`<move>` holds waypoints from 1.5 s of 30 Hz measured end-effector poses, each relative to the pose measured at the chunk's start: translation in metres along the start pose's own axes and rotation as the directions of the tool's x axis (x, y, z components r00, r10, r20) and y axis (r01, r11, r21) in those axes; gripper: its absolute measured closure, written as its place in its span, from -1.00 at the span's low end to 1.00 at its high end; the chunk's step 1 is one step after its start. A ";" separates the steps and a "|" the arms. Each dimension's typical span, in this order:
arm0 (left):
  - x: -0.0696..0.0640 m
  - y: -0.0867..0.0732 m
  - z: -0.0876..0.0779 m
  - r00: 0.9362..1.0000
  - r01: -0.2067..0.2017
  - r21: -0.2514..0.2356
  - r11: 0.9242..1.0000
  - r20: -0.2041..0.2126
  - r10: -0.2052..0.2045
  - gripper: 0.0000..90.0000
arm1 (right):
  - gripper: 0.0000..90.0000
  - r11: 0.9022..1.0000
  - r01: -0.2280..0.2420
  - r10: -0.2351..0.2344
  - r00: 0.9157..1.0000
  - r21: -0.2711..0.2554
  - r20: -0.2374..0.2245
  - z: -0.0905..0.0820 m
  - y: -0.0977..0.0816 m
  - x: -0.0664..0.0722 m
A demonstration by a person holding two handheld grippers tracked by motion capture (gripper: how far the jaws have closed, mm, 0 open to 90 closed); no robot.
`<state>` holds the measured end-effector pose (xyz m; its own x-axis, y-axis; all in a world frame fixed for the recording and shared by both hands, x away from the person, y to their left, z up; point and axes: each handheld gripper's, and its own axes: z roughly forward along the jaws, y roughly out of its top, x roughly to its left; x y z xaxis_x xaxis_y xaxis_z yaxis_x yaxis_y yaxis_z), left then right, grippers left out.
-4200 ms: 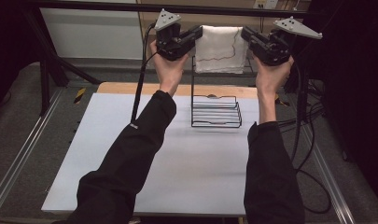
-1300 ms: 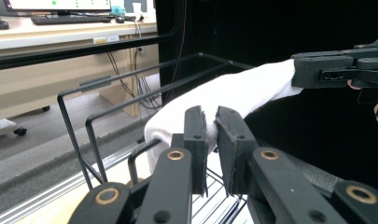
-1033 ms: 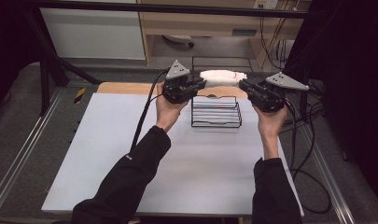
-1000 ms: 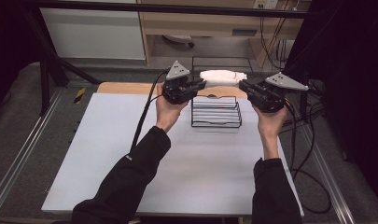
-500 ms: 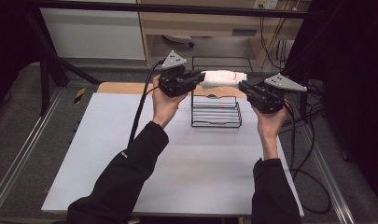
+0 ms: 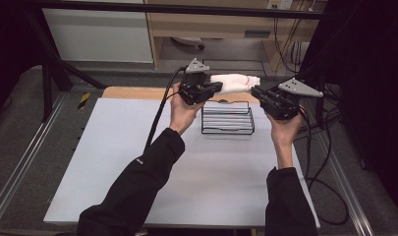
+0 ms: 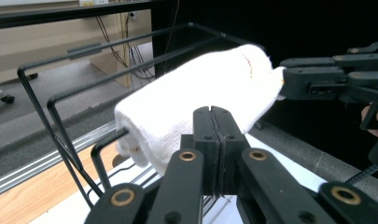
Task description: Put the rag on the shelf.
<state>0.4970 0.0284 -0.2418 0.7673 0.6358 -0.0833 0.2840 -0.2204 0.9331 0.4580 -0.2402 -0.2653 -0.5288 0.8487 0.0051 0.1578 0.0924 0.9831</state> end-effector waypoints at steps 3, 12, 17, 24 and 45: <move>0.001 -0.003 0.002 1.000 -0.001 0.008 1.000 -0.007 0.001 0.99 | 0.77 1.000 0.008 -0.008 1.000 0.004 -0.005 0.000 0.001 0.001; 0.002 -0.008 0.006 0.999 -0.026 0.011 1.000 -0.030 0.026 0.99 | 0.57 0.999 0.039 -0.040 0.999 -0.032 -0.023 -0.010 0.020 0.006; 0.002 -0.012 0.009 0.999 -0.030 0.021 0.999 -0.036 0.030 0.99 | 0.88 0.999 0.037 -0.036 0.998 0.029 -0.050 -0.002 0.024 0.014; 0.003 -0.016 0.014 0.998 -0.035 0.026 0.999 -0.043 0.036 0.99 | 1.00 0.994 -0.009 0.010 1.000 0.109 -0.006 0.010 0.002 0.007; 0.004 -0.019 0.013 0.998 -0.044 0.015 0.999 -0.035 0.044 0.94 | 0.91 0.995 -0.013 0.010 0.999 0.094 0.036 0.013 -0.007 -0.002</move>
<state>0.5023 0.0260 -0.2648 0.7585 0.6510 -0.0296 0.2588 -0.2592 0.9305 0.4689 -0.2357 -0.2751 -0.4967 0.8679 0.0081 0.2428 0.1300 0.9613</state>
